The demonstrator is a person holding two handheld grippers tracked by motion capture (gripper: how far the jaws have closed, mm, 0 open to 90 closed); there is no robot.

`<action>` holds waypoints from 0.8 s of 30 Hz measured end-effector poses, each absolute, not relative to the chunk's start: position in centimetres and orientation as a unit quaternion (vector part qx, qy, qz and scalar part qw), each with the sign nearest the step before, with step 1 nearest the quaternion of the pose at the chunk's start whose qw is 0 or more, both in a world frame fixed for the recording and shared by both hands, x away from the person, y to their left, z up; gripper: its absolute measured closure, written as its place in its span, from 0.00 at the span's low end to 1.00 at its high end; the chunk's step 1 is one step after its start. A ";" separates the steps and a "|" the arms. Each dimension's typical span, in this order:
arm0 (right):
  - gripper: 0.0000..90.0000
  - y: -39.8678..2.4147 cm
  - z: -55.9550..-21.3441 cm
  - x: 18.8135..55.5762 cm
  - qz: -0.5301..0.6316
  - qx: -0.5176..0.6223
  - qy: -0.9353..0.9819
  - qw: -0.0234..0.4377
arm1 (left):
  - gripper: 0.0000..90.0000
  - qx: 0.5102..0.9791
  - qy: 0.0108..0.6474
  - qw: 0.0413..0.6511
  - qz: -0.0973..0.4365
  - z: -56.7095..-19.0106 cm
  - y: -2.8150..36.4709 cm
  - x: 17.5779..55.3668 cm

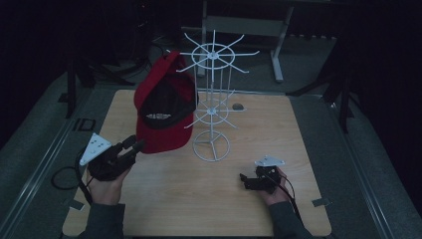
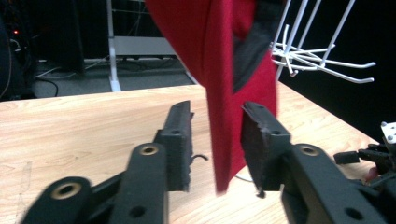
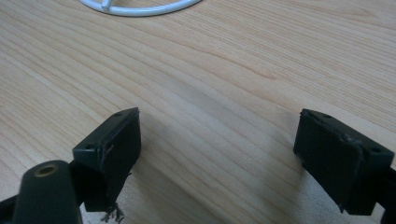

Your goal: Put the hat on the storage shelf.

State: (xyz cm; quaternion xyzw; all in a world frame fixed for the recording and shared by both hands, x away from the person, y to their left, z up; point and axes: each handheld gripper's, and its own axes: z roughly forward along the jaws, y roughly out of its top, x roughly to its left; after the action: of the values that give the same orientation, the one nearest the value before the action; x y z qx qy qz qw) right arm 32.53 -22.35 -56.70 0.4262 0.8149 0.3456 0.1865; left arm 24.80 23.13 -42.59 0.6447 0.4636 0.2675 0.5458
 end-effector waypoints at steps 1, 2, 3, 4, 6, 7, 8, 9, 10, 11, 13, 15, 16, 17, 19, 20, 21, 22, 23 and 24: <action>0.16 -22.4 -56.7 32.5 0.346 0.426 0.815 0.187 | 0.67 0.643 0.466 0.546 0.266 -42.6 23.2 24.8; 0.16 -22.4 -56.7 32.5 0.346 0.426 0.815 0.186 | 0.65 0.640 0.468 0.547 0.267 -42.6 23.3 24.8; 0.16 -22.4 -56.7 32.5 0.346 0.426 0.815 0.186 | 0.63 0.638 0.471 0.548 0.267 -42.6 23.4 24.8; 0.16 -22.4 -56.7 32.5 0.346 0.426 0.815 0.187 | 0.63 0.635 0.473 0.550 0.266 -42.6 23.5 24.8; 0.16 -22.4 -56.7 32.5 0.346 0.426 0.815 0.187 | 0.60 0.633 0.476 0.549 0.267 -42.7 23.6 24.8; 0.16 -22.4 -56.7 32.5 0.346 0.426 0.815 0.187 | 0.59 0.633 0.476 0.549 0.265 -42.7 23.7 24.8; 0.16 -22.4 -56.7 32.5 0.346 0.426 0.815 0.187 | 0.58 0.633 0.478 0.549 0.265 -42.7 23.7 24.8; 0.16 -22.4 -56.7 32.5 0.346 0.426 0.815 0.187 | 0.57 0.633 0.478 0.549 0.265 -42.7 23.7 24.8; 0.16 -22.3 -56.7 32.5 0.346 0.426 0.815 0.186 | 0.57 0.634 0.480 0.547 0.264 -42.8 23.7 24.8; 0.16 -22.4 -56.7 32.5 0.346 0.426 0.815 0.186 | 0.55 0.634 0.480 0.547 0.262 -42.8 23.7 24.9; 0.16 -22.4 -56.7 32.5 0.346 0.426 0.815 0.186 | 0.54 0.636 0.481 0.545 0.260 -42.9 23.7 25.0; 0.16 -22.4 -56.7 32.5 0.346 0.426 0.815 0.186 | 0.53 0.636 0.482 0.545 0.258 -43.0 23.8 25.0; 0.16 -22.4 -56.7 32.5 0.346 0.426 0.815 0.186 | 0.53 0.637 0.483 0.544 0.255 -43.1 23.9 25.0; 0.16 -22.4 -56.7 32.5 0.346 0.425 0.815 0.186 | 0.51 0.636 0.485 0.543 0.255 -43.2 23.9 25.0; 0.16 -22.4 -56.7 32.5 0.346 0.425 0.815 0.187 | 0.51 0.636 0.485 0.544 0.253 -43.3 24.0 25.1; 0.16 -22.4 -56.7 32.5 0.346 0.425 0.815 0.187 | 0.51 0.636 0.485 0.545 0.252 -43.3 24.1 25.1; 0.16 -22.4 -56.7 32.5 0.346 0.425 0.815 0.187 | 0.50 0.634 0.487 0.545 0.252 -43.4 24.1 25.1; 0.16 -22.4 -56.7 32.5 0.346 0.425 0.815 0.187 | 0.50 0.635 0.487 0.545 0.251 -43.6 24.2 25.1; 0.16 -22.4 -56.7 32.5 0.346 0.425 0.815 0.187 | 0.50 0.634 0.488 0.545 0.250 -43.7 24.2 25.2; 0.16 -22.4 -56.7 32.5 0.346 0.425 0.815 0.187 | 0.49 0.635 0.489 0.544 0.249 -43.9 24.3 25.2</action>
State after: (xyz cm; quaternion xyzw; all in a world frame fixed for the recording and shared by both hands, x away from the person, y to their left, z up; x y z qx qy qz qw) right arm 32.54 -22.36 -56.71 0.4252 0.8152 0.3460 0.1868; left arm 25.20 24.28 -43.90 0.6346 0.4892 0.2492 0.5439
